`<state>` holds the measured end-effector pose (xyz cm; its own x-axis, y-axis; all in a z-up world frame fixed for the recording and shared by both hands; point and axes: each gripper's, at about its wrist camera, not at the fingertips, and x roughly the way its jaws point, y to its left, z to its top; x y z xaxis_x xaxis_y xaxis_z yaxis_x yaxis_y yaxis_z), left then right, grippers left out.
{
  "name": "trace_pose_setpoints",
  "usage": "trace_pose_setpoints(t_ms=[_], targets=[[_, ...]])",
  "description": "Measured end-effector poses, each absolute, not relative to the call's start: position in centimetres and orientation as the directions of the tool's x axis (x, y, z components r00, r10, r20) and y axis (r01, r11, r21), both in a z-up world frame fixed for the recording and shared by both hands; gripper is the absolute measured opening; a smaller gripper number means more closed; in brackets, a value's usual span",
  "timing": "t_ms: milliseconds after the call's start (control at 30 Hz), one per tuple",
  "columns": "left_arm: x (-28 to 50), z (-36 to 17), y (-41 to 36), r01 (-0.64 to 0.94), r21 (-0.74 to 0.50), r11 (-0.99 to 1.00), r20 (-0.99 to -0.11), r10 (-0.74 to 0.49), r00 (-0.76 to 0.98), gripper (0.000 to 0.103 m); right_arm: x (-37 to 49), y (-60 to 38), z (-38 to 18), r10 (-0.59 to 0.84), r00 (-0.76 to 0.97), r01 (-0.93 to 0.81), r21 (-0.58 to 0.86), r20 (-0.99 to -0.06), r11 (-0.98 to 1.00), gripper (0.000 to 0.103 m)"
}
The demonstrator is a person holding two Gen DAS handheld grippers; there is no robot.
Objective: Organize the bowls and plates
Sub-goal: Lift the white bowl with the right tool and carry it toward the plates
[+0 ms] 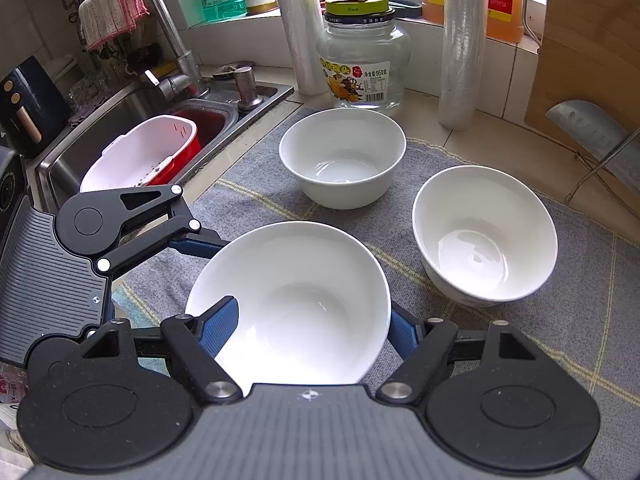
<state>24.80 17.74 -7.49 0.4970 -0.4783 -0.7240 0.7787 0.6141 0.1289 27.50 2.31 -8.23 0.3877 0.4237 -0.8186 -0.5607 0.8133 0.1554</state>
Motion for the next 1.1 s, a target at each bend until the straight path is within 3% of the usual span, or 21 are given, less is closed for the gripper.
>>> trace_pose_setpoints(t_ms=[400,1100], targets=[[24.0,-6.6,14.0,0.843,0.168,0.511,-0.747,-0.492,0.447,0.089,24.3,-1.8,-7.5,0.389,0.451,-0.484,0.146,-0.803,0.863,0.083],[23.4,-8.4,0.3,0.908,0.15,0.391,-0.75,-0.554,0.362,0.089,21.8,-15.1,-7.8,0.289,0.536,-0.334,0.115,-0.793,0.936,0.083]])
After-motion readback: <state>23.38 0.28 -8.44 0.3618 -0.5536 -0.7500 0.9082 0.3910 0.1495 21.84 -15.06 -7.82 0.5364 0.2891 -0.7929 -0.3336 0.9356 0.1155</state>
